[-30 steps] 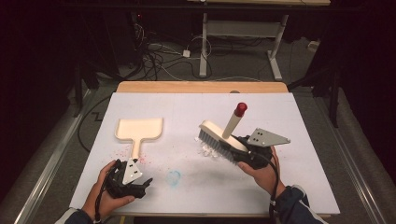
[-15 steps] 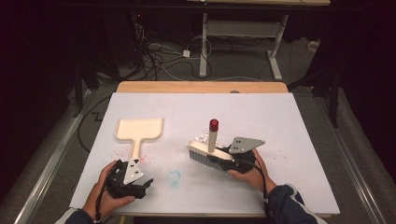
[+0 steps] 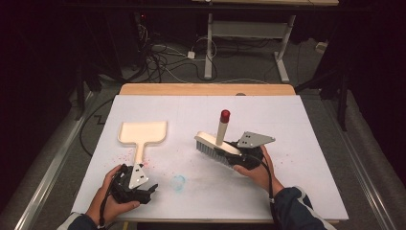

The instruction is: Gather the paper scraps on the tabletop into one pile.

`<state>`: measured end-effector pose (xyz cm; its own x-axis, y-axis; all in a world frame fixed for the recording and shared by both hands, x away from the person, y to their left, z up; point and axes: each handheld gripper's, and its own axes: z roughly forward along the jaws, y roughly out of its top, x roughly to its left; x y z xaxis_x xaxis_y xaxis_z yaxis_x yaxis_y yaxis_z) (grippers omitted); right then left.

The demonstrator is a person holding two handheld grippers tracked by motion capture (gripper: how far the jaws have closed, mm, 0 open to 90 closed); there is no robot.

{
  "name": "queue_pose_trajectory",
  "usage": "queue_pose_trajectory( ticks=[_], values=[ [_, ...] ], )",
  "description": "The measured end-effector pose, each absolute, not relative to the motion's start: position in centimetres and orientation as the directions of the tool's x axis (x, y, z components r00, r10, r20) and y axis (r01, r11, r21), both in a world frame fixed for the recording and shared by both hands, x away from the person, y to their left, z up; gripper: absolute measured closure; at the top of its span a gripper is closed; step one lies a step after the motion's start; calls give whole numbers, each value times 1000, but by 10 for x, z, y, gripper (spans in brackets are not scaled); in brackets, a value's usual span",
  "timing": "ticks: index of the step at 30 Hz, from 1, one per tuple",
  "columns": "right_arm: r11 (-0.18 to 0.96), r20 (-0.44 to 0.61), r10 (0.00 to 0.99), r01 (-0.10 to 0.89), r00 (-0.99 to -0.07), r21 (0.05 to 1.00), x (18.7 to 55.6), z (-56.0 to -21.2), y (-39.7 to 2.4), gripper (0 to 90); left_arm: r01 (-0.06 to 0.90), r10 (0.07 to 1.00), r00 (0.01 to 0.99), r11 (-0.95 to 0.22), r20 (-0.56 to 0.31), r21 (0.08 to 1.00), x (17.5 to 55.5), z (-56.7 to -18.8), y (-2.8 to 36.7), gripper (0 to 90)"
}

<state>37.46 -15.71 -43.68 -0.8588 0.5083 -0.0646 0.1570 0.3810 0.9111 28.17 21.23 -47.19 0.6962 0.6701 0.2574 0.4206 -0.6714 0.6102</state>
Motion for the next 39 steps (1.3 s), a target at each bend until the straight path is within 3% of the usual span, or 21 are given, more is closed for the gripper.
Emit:
queue_pose_trajectory(
  ticks=[10,23,39],
  values=[
    [331,-52,513,142,-857,933,346,-409,-193,674,413,671,696,-665,255,622,279,-470,212,184],
    [455,-92,579,227,-810,861,303,-429,-240,675,418,673,699,-660,244,624,278,-470,213,184],
    [423,-74,631,262,-772,867,338,-440,-229,675,422,665,709,-668,237,613,282,-473,210,184]
  ],
)
